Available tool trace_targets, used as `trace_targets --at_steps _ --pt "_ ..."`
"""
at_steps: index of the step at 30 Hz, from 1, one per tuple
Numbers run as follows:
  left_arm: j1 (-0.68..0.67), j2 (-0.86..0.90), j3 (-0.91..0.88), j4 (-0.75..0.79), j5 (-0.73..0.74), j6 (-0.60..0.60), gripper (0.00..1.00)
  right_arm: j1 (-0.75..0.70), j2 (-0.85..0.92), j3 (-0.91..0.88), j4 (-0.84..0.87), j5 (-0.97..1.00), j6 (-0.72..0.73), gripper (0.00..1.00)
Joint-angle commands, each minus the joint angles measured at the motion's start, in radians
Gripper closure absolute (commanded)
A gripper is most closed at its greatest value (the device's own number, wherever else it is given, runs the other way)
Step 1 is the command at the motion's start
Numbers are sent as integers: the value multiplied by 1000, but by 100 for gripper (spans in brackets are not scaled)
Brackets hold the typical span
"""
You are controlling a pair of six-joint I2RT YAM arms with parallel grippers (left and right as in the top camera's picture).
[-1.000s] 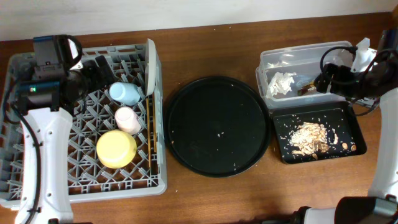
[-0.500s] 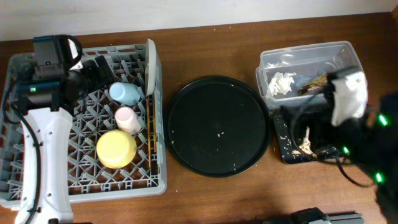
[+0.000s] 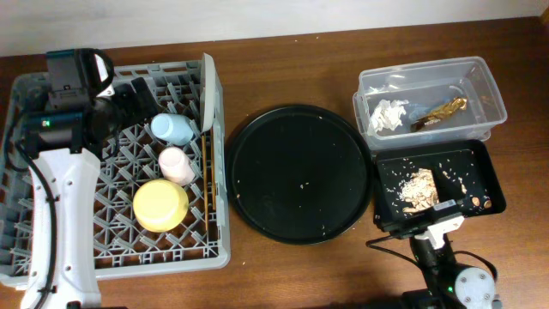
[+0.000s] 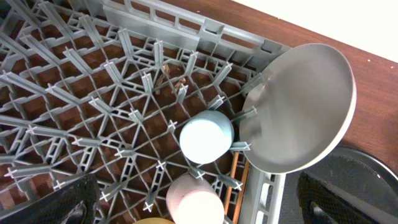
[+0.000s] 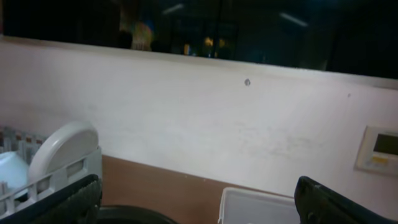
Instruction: Sort waste into correct bins and load items into the dishwasher rack
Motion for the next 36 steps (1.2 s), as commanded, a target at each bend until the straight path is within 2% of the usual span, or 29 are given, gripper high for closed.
trace_targets --at_steps 1,8,33,36 --pt "-1 1 -1 0 -6 16 1 -5 -12 -112 8 1 9 1" --pt "-1 1 -1 0 -6 16 1 -6 -12 -141 -177 -2 8 1" --pt "-1 5 -1 -2 -7 16 1 -6 -9 -141 -175 -2 8 1" --pt "-2 -48 -1 -4 -7 16 1 -6 -9 -141 -174 -2 8 1"
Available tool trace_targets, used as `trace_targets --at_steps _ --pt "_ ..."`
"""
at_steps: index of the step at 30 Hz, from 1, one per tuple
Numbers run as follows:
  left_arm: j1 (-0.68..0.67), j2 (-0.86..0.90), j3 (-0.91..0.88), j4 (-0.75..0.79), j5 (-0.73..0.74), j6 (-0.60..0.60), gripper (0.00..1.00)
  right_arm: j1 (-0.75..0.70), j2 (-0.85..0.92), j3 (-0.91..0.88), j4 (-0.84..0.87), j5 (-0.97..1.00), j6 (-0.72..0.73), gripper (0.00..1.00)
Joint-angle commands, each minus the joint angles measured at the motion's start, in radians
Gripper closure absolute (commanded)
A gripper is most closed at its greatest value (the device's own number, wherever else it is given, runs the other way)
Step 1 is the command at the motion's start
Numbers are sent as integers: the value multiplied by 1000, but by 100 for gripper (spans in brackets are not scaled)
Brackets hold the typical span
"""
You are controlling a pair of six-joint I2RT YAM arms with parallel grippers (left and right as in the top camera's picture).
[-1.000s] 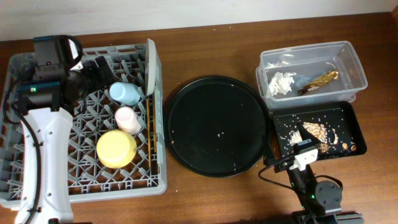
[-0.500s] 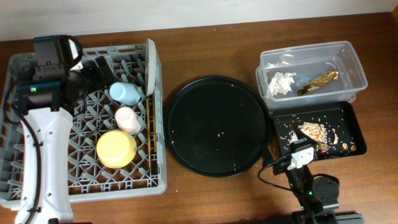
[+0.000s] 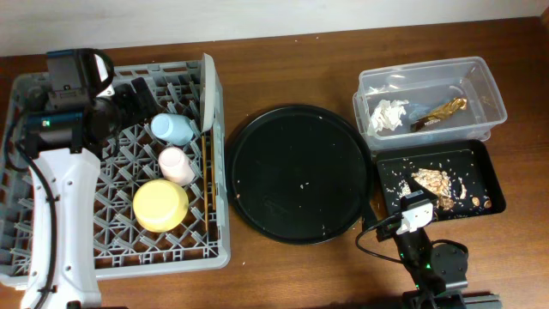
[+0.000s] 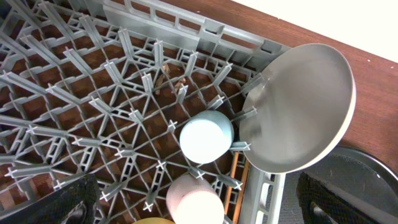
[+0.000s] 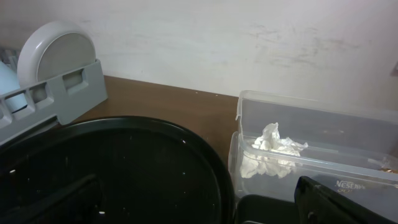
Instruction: Sort waste into correct bins and load items into the dishwasher rack
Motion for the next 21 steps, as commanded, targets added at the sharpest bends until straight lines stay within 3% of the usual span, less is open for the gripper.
trace_targets --at_steps 1,7,10,16,21 --pt "-1 -72 -1 -3 -6 16 1 -6 -6 -5 -6 -2 8 1" --pt "-1 -365 -22 -97 -25 16 1 -6 -6 -5 -6 -2 8 1" --pt "-1 -544 -147 -175 -26 16 1 -6 -6 -5 -6 -2 8 1" --pt "-1 -971 -692 -127 -22 -12 1 -6 -6 -5 -6 -2 8 1" --pt "-1 -1199 -1064 156 -13 -144 1 -6 -6 -5 -6 -2 8 1"
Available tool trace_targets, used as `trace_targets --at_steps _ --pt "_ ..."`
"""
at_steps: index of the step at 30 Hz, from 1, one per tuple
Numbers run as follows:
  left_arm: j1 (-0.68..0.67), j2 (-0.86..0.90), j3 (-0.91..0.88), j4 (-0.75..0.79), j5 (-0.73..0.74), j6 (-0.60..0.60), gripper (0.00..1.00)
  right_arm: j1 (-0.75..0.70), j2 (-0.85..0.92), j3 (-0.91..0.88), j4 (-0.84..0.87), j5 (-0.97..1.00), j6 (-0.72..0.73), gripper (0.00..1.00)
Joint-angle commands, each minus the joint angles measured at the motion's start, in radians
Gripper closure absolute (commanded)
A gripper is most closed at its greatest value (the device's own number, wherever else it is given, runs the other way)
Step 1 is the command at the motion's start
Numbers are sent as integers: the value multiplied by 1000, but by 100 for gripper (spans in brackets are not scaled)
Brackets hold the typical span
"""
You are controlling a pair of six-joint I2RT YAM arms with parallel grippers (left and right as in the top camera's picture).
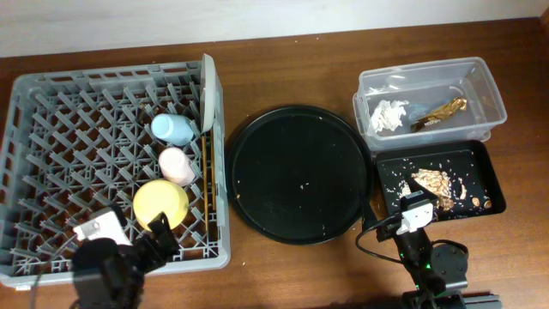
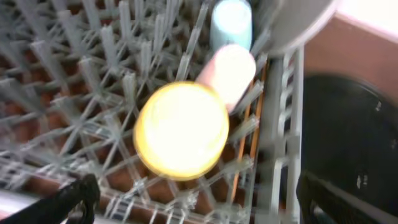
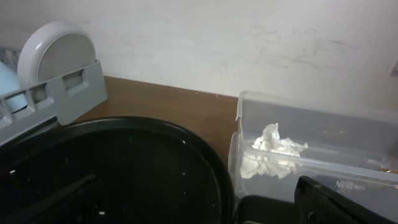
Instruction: Sort waste into correct bins and load items into the dishwasher rack
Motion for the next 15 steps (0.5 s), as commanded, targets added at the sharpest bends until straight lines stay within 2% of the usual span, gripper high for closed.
trace_targets --at_steps 1,5,9,13,15 --pt "-1 -117 -188 214 19 -86 1 -6 -6 -5 -6 -2 7 1" --pt "-10 -231 -377 686 53 -85 1 -6 -6 -5 -6 -2 7 1" --pt "-40 -332 -566 1041 53 -71 1 -6 -6 -5 -5 -2 7 1" --pt "-48 -403 -678 1078 53 -71 1 -6 -6 -5 -5 -2 7 1" --pt "-48 -427 -681 991 53 -33 1 -6 -6 -5 -6 -2 7 1"
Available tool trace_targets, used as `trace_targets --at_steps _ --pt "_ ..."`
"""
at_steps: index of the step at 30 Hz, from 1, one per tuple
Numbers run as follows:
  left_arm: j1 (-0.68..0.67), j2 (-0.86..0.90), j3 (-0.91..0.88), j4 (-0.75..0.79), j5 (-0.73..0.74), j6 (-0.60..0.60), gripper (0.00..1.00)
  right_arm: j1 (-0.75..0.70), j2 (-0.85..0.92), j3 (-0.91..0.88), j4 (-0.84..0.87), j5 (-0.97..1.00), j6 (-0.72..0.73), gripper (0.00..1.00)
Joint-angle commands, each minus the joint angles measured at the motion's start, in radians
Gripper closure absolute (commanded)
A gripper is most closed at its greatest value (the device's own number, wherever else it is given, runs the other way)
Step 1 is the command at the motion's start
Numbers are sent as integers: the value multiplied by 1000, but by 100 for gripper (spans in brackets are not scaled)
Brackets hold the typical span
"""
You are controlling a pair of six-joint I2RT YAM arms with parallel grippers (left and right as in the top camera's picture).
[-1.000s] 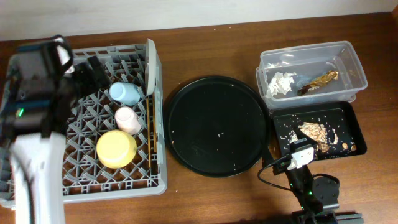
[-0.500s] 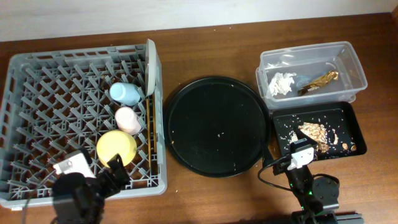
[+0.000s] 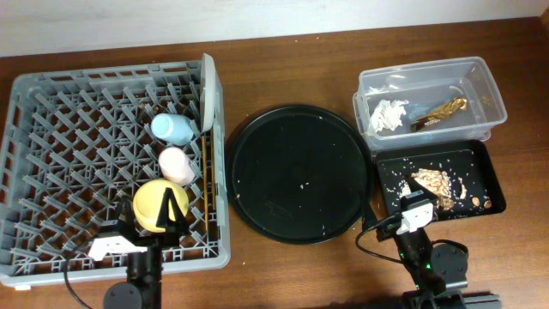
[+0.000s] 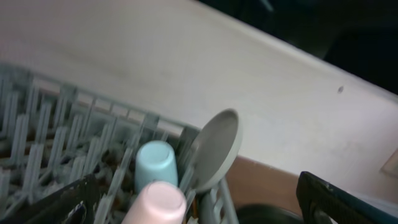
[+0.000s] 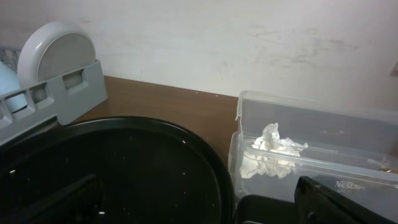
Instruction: Sort waste into correct bins and load items into the dishwasher rack
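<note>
The grey dishwasher rack holds a blue cup, a pink cup, a yellow bowl and an upright grey plate. My left gripper sits low at the rack's front edge, open and holding nothing. Its own view looks level across the rack at the blue cup, the pink cup and the plate. A clear bin contains a crumpled tissue and a gold wrapper. A black bin contains food scraps. My right gripper is open and empty.
A round black tray with a few crumbs lies between the rack and the bins; it fills the lower part of the right wrist view as the tray. A white wall runs behind the table. The clear bin shows to the right.
My left gripper has shifted a little right and up along the rack's front edge. Its camera, which looked down on the yellow bowl, now looks level toward the wall. The right arm is still.
My left arm hung open over the rack's back left, looking down at the blue cup and plate, while my right gripper sat by the black bin facing the wall. The right one then stood lower, facing the tray. Later the left arm was at the rack's front edge.
</note>
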Motion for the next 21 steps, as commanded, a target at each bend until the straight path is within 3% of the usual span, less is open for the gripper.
trace_targets --at_steps 1,4,8,21 --pt "-5 -52 -19 -120 11 89 1 -6 -6 -5 -6 -2 8 1" --pt "-5 -58 -19 -234 11 237 1 -6 -6 -5 -5 -2 8 1" --pt "-6 -58 -19 -230 11 418 1 -6 -6 -5 -6 -2 8 1" --pt "-5 -58 -19 -230 11 436 1 -6 -6 -5 -5 -2 8 1"
